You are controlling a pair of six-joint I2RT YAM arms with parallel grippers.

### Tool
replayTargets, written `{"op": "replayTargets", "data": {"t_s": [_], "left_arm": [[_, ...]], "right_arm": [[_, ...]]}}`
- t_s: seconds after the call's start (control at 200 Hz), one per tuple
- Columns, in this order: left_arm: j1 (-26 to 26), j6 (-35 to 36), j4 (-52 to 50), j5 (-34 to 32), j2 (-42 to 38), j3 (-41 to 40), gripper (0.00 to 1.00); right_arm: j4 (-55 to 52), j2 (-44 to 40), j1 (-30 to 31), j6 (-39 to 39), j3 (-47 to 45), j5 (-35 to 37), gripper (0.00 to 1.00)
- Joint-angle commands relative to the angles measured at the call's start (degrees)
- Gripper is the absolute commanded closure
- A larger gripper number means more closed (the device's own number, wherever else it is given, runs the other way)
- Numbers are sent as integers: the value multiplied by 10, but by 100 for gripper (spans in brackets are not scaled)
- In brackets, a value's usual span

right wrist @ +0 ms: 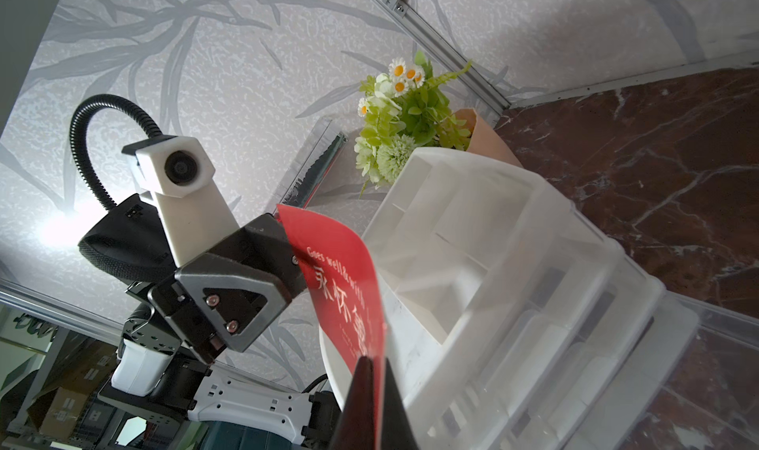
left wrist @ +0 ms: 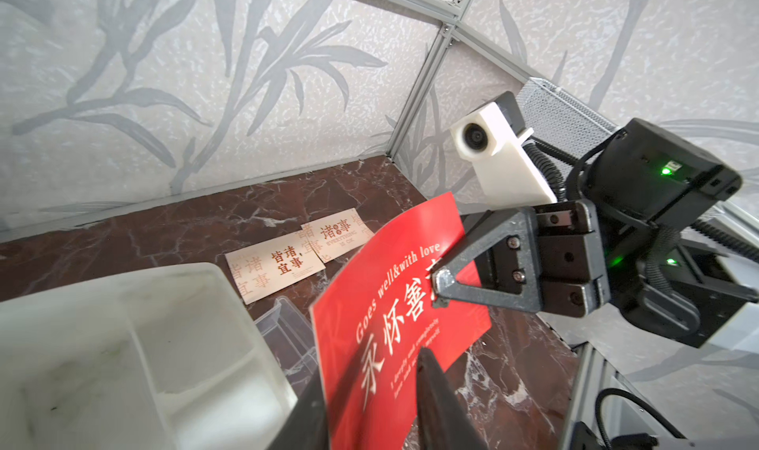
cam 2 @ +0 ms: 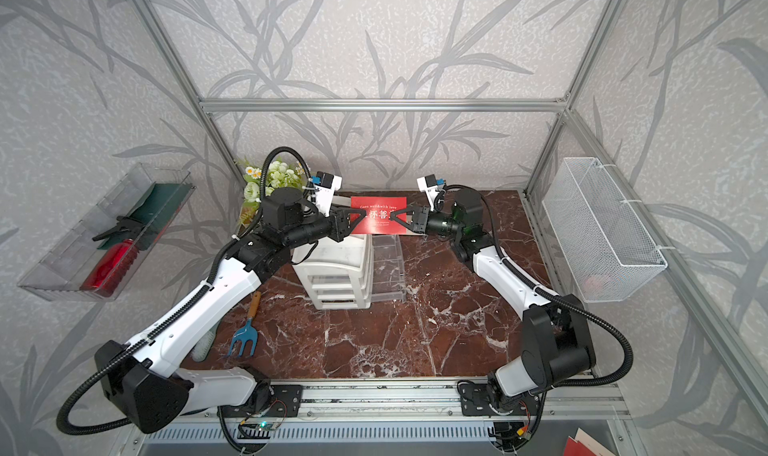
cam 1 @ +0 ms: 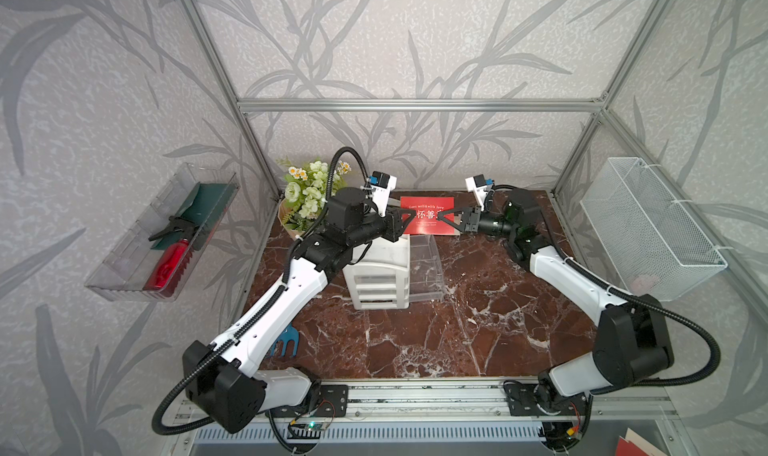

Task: Take the postcards out of the drawer
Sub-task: Place the postcard at the center of the board.

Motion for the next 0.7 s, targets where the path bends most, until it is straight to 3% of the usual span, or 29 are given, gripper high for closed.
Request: {"op": "replayTargets", "data": {"t_s": [0.0, 0.135, 0.215, 0.415, 0.695], "left_arm": [[7, 16, -40, -45, -10, 13, 66], [20, 31, -99, -91, -24, 30, 64], [31, 41, -160, -135, -29, 52, 63], [67, 84, -338, -270, -16, 124, 63], [88, 109, -396, -299, -10, 135, 63]], "right_arm": [[-97, -28, -40, -69, 16, -9, 98], [-343, -28, -96, -230, 57, 27, 97], [-436, -16, -128, -286, 66, 50, 97], [-530, 40, -158, -354, 68, 96, 97], [-575, 150, -159, -401, 95, 122, 96]]}}
